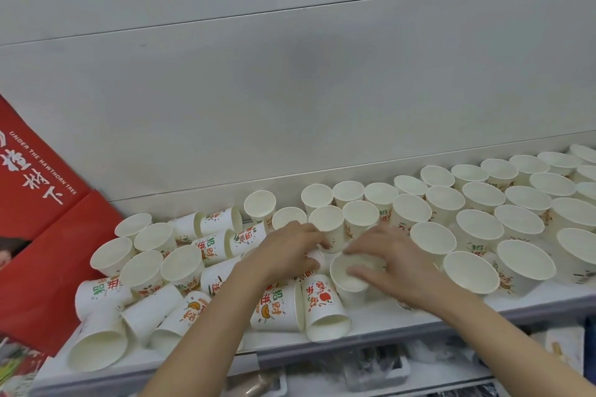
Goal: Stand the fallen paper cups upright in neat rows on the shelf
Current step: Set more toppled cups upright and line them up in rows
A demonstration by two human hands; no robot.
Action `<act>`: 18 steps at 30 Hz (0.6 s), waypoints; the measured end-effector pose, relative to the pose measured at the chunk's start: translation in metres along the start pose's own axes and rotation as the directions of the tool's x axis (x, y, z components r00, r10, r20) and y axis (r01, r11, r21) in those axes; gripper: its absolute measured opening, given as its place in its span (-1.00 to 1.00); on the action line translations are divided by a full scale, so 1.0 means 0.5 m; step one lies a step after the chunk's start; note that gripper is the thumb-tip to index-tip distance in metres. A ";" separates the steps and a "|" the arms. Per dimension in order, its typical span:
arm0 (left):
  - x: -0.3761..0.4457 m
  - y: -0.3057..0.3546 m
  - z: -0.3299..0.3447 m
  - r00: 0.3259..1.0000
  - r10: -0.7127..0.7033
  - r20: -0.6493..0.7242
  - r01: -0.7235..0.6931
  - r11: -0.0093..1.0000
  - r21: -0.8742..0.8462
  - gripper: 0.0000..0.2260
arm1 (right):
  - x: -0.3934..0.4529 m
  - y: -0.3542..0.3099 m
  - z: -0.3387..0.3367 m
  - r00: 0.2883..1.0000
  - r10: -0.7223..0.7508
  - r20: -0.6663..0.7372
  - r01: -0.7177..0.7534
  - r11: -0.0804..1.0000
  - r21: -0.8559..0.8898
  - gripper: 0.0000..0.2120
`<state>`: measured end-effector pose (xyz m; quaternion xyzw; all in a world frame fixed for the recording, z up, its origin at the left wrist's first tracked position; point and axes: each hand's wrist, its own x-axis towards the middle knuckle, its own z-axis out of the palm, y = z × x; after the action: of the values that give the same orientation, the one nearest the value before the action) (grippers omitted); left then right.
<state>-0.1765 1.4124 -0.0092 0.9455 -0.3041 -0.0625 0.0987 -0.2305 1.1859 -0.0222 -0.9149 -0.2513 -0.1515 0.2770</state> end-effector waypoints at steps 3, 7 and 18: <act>0.005 0.000 0.007 1.000 -0.005 0.017 0.004 0.999 0.035 -0.77 | -0.037 -0.001 0.034 0.997 -0.074 0.036 0.078 0.991 -0.106 -0.70; -0.006 -0.001 -0.001 0.989 -0.058 -0.137 0.050 0.997 -0.065 -0.95 | -0.037 0.007 0.049 0.992 -0.114 -0.050 0.102 0.976 -0.191 -0.89; -0.109 0.014 0.051 0.818 -0.285 -0.500 0.180 0.952 -0.248 -0.75 | -0.050 -0.011 0.048 0.937 -0.202 -0.286 0.106 0.942 -0.319 -0.89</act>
<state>-0.2290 1.4349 -0.0291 0.9420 -0.1397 0.1603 0.2597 -0.2509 1.1944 -0.0496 -0.8875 -0.2498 -0.3529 0.1592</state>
